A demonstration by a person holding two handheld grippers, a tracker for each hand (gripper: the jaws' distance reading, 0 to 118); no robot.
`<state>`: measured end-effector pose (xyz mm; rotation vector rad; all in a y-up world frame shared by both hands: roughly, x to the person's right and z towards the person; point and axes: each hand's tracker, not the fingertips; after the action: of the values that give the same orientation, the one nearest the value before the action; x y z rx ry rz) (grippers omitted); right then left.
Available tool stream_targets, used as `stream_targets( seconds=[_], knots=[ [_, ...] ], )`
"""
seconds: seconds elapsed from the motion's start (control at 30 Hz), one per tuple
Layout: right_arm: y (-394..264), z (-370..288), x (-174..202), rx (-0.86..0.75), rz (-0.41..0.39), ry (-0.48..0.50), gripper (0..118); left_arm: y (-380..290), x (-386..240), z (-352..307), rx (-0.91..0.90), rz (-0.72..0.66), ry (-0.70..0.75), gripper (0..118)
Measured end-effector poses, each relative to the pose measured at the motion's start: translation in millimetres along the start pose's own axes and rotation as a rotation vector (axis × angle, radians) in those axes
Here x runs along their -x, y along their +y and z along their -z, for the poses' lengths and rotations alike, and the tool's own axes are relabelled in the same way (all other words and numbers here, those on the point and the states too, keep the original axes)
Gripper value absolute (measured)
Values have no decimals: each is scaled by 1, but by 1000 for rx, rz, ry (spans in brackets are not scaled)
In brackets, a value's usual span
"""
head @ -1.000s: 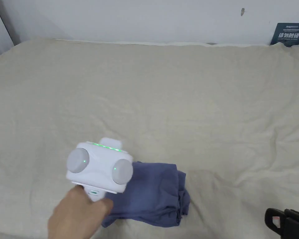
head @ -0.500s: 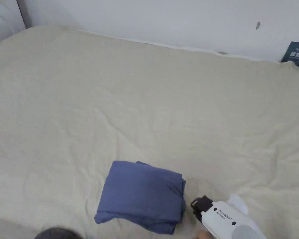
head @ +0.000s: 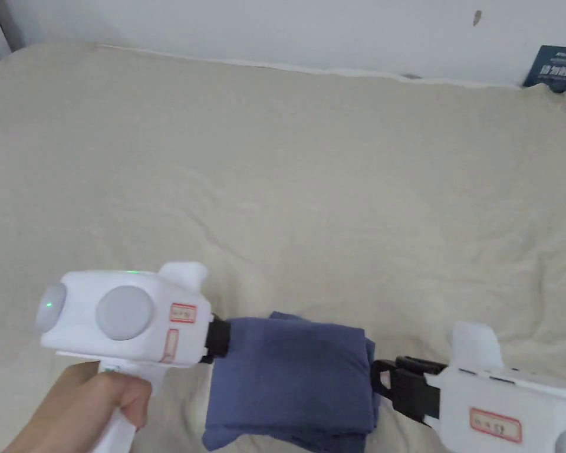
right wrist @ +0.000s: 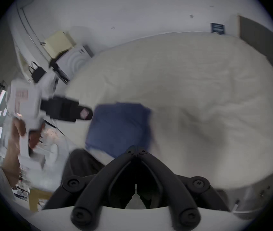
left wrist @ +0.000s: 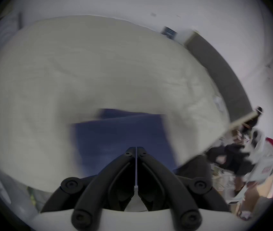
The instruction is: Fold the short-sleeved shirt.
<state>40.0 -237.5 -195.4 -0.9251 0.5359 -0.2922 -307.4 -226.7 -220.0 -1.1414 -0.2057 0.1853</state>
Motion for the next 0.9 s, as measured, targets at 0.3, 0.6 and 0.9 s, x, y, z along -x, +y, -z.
stream_targets(
  seconds=[0.3, 0.6, 0.9],
  knots=[
    [7, 117, -66, 254, 343, 587, 0, -13, 70, 39, 39, -207, -264, 0],
    [-23, 128, -102, 242, 508, 607, 0, -15, 83, 66, 67, -223, -565, 112],
    [-28, 129, -101, 223, 536, 628, 0, -7, 64, 115, 143, -231, -757, 118]
  ],
)
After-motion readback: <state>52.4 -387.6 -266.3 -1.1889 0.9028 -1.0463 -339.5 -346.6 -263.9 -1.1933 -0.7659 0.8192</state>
